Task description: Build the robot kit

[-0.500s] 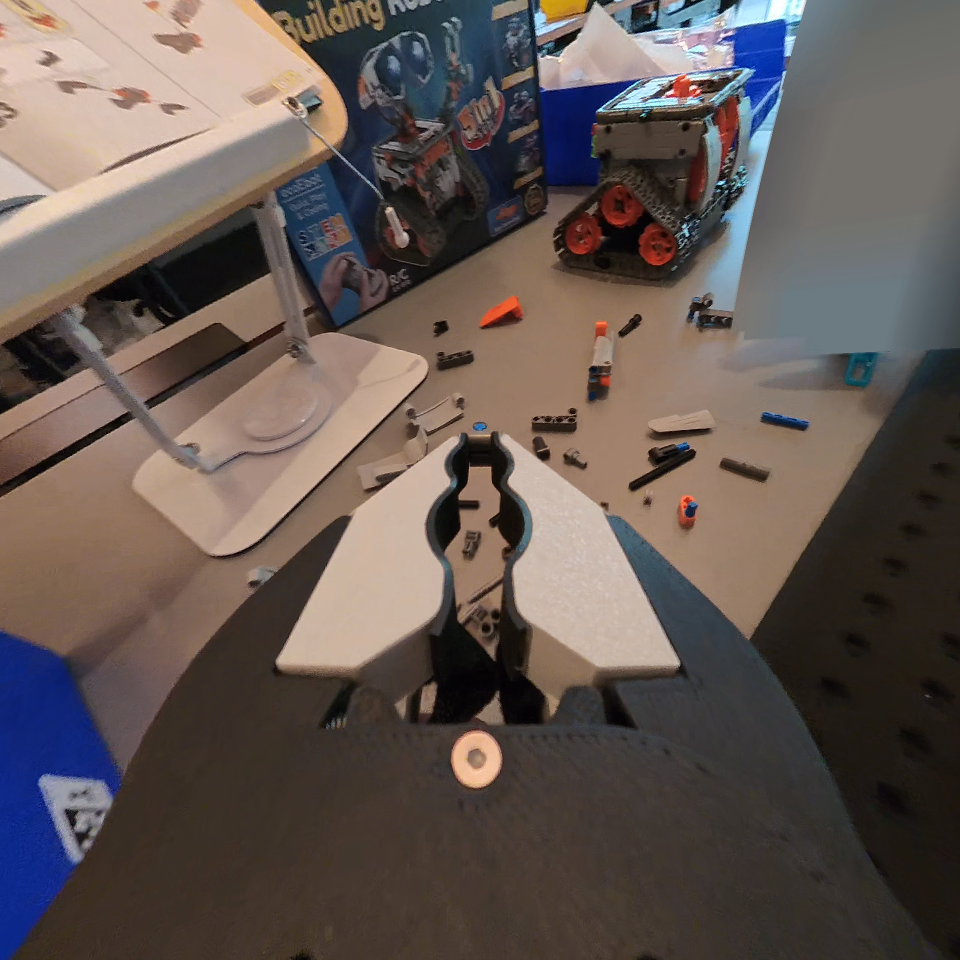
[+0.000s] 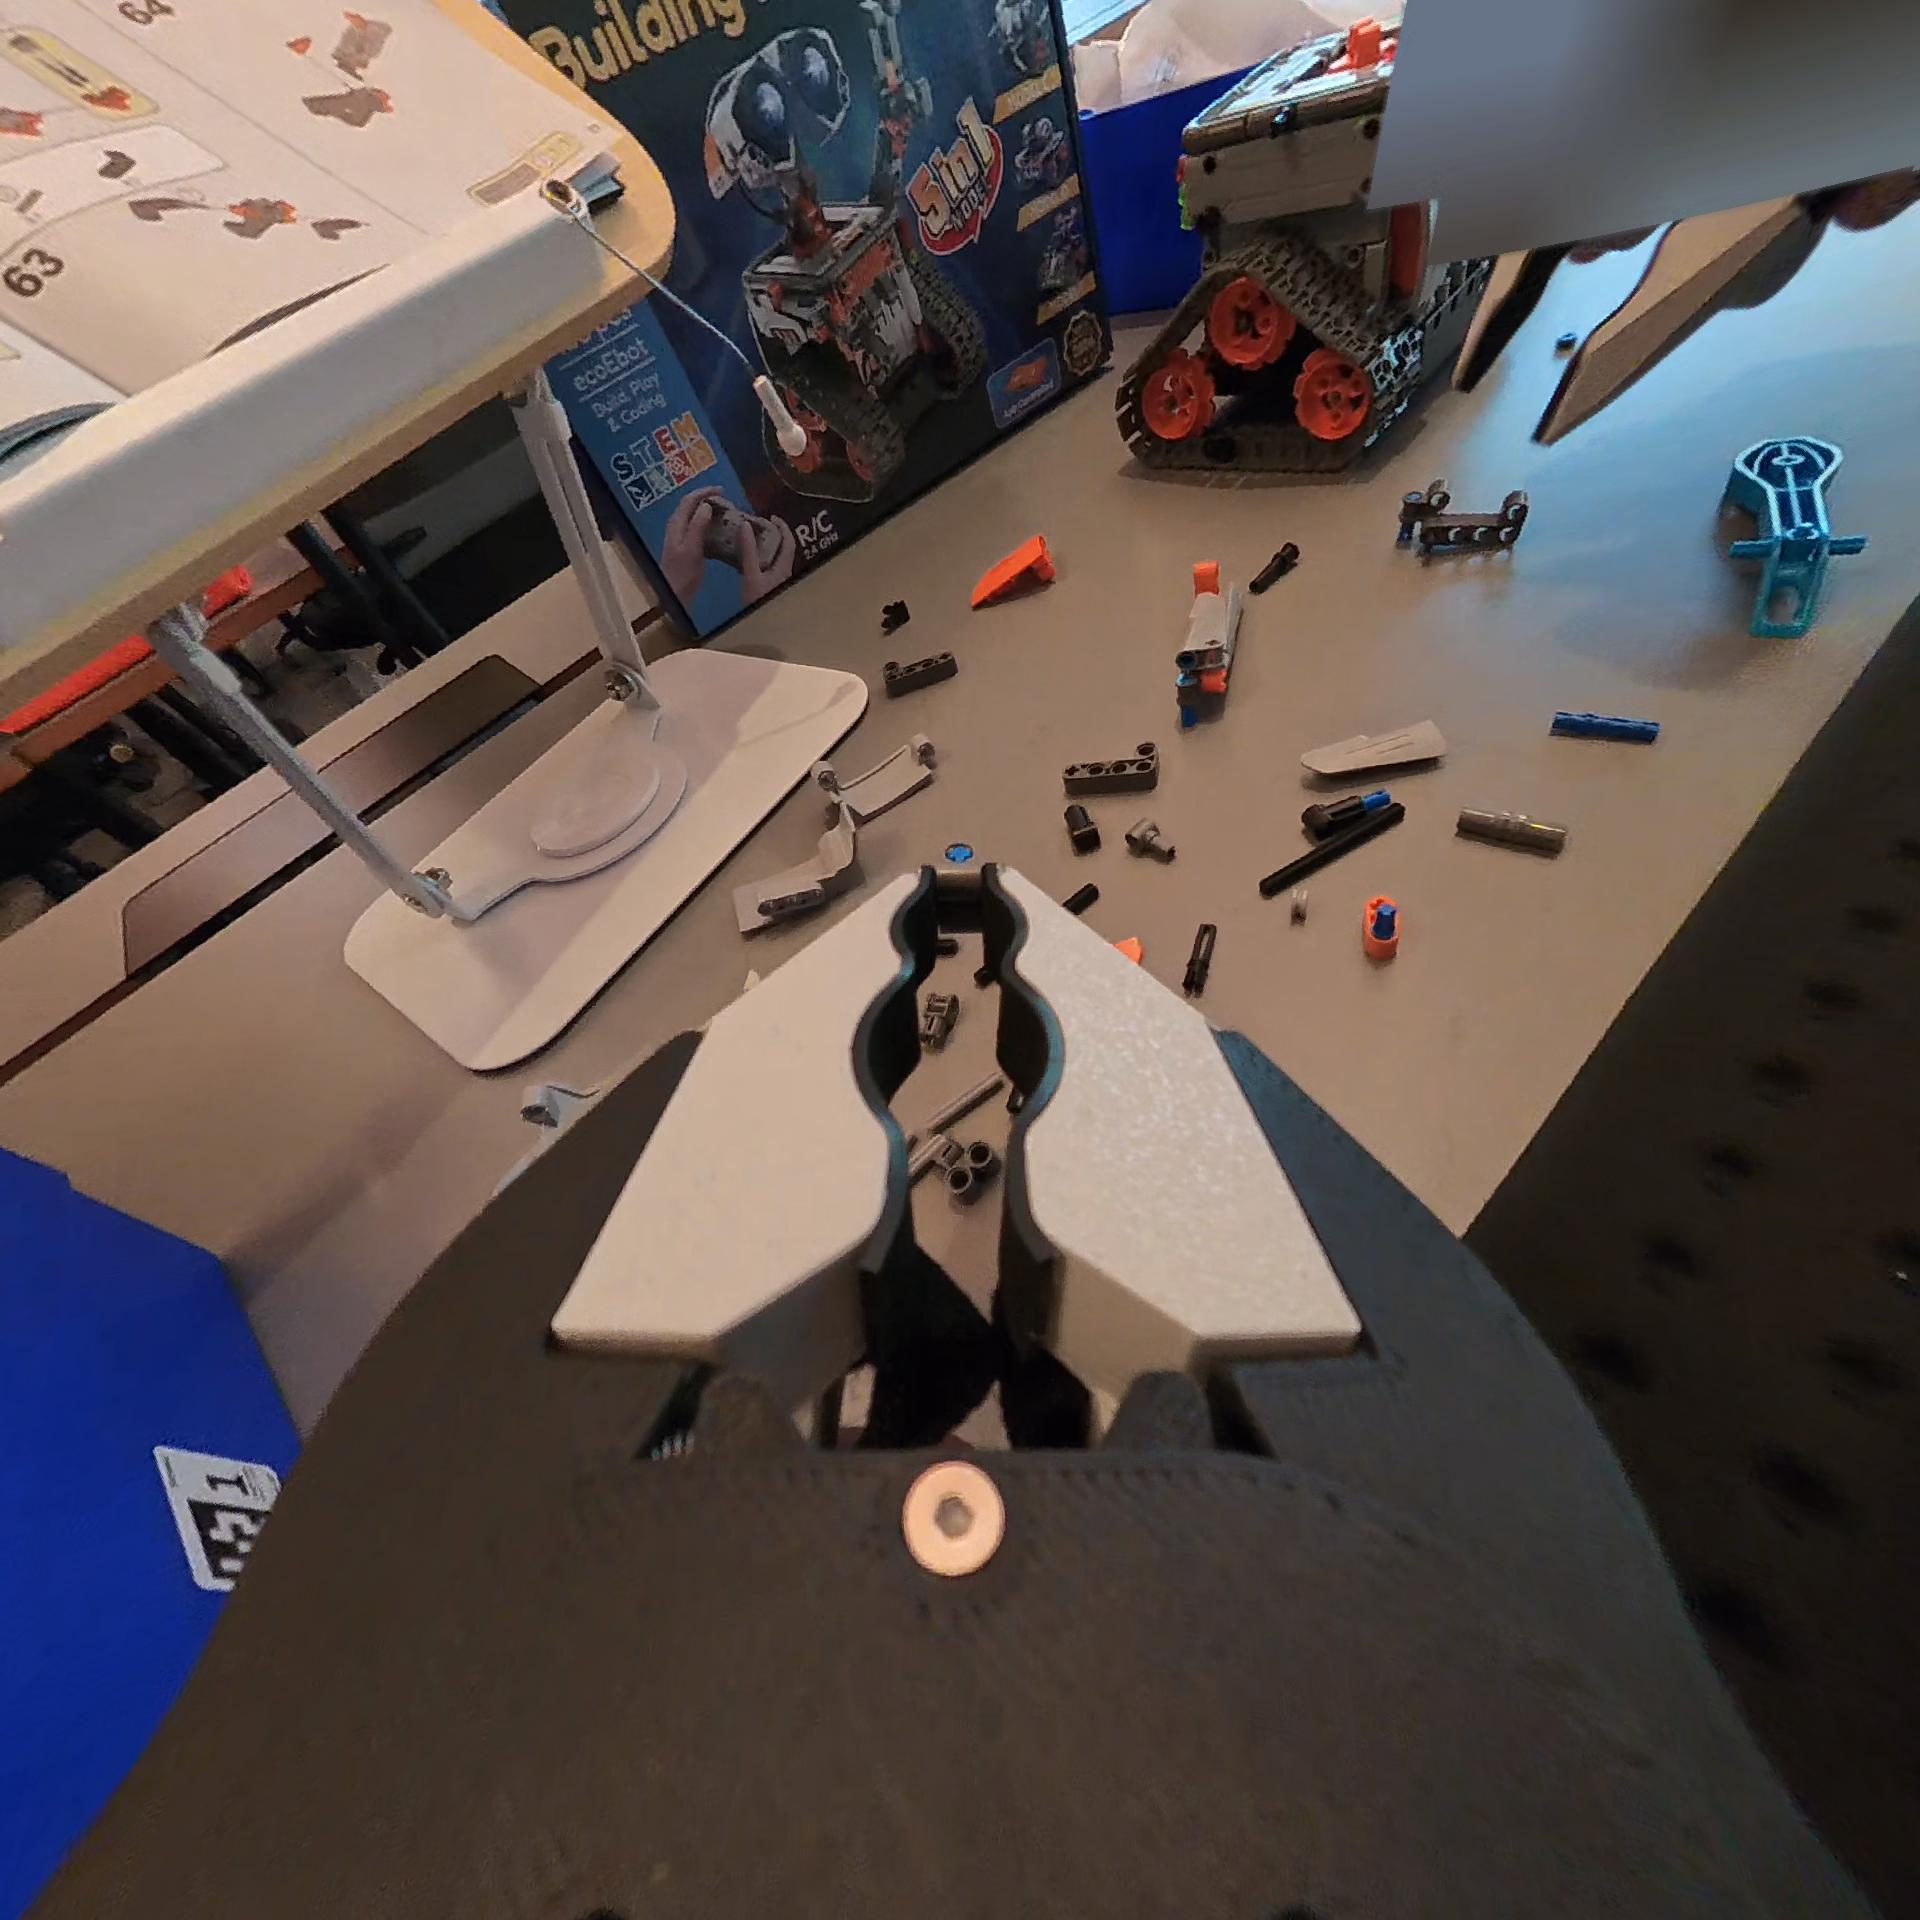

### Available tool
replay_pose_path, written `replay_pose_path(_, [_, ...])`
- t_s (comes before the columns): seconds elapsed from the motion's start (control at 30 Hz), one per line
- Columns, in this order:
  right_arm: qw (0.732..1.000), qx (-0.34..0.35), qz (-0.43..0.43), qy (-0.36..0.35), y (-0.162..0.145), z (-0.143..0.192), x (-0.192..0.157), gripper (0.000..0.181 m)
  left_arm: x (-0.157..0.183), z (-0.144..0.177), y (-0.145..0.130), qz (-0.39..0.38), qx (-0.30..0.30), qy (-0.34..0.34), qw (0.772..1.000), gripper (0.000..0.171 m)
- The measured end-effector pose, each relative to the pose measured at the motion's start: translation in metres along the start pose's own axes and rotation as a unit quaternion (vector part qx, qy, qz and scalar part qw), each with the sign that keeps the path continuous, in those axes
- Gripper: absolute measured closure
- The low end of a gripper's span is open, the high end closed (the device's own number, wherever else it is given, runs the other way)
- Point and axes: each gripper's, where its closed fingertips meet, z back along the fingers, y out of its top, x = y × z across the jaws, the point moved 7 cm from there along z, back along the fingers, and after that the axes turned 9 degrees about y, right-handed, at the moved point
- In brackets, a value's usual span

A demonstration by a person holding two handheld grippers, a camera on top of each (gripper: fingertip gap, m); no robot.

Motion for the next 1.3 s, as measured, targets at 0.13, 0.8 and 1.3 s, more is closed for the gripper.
replay_pose_path(0.13, [0.998, -0.013, -0.056, 0.002, -0.009, -0.013, 0.0, 0.15, 0.002, -0.001, -0.001, -0.004, -0.002, -0.005, 1.0, 0.166])
replay_pose_path(0.8, [0.999, 0.009, -0.029, 0.033, 0.014, -0.028, -0.011, 0.175, 0.002, -0.003, -0.002, -0.001, 0.0, -0.016, 1.0, 0.166])
replay_pose_path(1.3, [0.998, -0.023, -0.026, 0.05, 0.013, -0.04, -0.018, 0.175, 0.004, -0.004, -0.002, -0.006, -0.001, -0.024, 1.0, 0.166])
